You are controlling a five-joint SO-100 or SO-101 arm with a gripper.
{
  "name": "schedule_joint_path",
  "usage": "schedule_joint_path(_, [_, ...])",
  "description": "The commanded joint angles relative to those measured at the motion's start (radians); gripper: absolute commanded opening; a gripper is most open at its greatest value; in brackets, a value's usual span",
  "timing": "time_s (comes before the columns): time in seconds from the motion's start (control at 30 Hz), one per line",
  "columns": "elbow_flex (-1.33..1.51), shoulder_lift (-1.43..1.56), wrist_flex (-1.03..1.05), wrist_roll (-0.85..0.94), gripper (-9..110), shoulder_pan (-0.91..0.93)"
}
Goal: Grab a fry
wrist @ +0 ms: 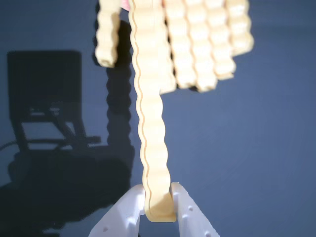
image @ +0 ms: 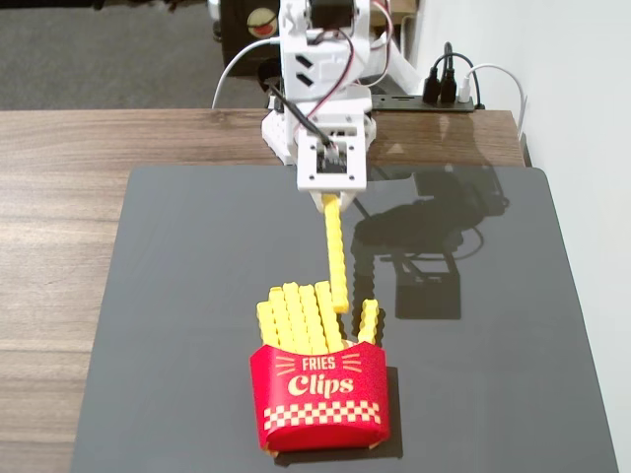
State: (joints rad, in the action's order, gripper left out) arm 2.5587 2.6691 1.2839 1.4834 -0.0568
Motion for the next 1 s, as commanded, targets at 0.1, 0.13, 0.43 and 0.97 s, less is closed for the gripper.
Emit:
schedule_joint_path(0.1, [-0.130, 0.066, 0.117, 0.026, 1, 0.032])
schedule_joint_path(0.13, [-0.153, 0.063, 0.126, 0.035, 1, 0.044])
schedule_joint_path(0.43, [-0.420, -0.106, 0.149, 0.058, 1, 0.086])
schedule_joint_path(0.97, [-0.563, -0.249, 0.130, 0.052, 1, 0.054])
